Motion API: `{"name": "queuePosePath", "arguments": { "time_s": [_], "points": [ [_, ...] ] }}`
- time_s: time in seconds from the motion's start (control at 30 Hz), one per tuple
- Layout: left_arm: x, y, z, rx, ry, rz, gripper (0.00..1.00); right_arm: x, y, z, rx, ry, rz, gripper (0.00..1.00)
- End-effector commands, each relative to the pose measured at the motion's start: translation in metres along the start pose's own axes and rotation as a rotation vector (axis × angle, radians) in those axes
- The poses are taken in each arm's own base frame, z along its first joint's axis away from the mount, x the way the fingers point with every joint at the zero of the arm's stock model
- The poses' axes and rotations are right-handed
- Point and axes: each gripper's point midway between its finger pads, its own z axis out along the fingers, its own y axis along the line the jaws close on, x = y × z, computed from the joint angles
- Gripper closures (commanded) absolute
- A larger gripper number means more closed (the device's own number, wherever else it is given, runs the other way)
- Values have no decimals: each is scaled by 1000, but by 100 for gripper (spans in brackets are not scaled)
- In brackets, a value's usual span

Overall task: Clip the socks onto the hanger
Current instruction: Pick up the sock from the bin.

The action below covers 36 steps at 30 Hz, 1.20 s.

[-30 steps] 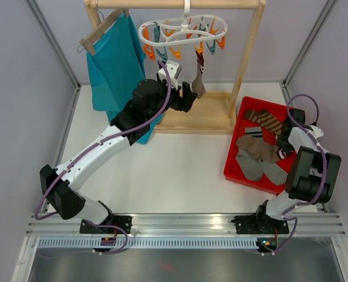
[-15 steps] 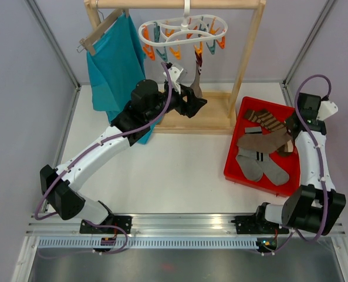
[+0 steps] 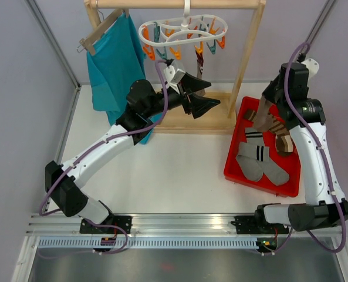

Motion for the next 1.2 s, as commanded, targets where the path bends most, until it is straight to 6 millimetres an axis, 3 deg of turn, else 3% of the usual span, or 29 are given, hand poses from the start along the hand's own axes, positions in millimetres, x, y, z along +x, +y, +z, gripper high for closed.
{"name": "queuePosePath", "arguments": {
  "time_s": [0.0, 0.17, 0.4, 0.8, 0.97, 1.17],
  "points": [
    [-2, -6, 11, 69, -38, -2, 19, 0, 25, -11, -42, 18, -37, 100],
    [33, 17, 24, 10, -5, -3, 20, 7, 70, -28, -103, 23, -104, 100],
    [65, 36, 41, -70, -9, 90, 25, 37, 123, -47, -171, 39, -184, 100],
    [85, 78, 25, -281, 27, 232, 38, 56, 153, -62, -206, 36, -242, 100],
    [88, 80, 25, -277, 35, 252, 46, 58, 160, -64, -224, 37, -246, 100],
    [87, 72, 27, -237, 28, 247, 47, 63, 164, -65, -229, 40, -255, 100]
  ]
}}
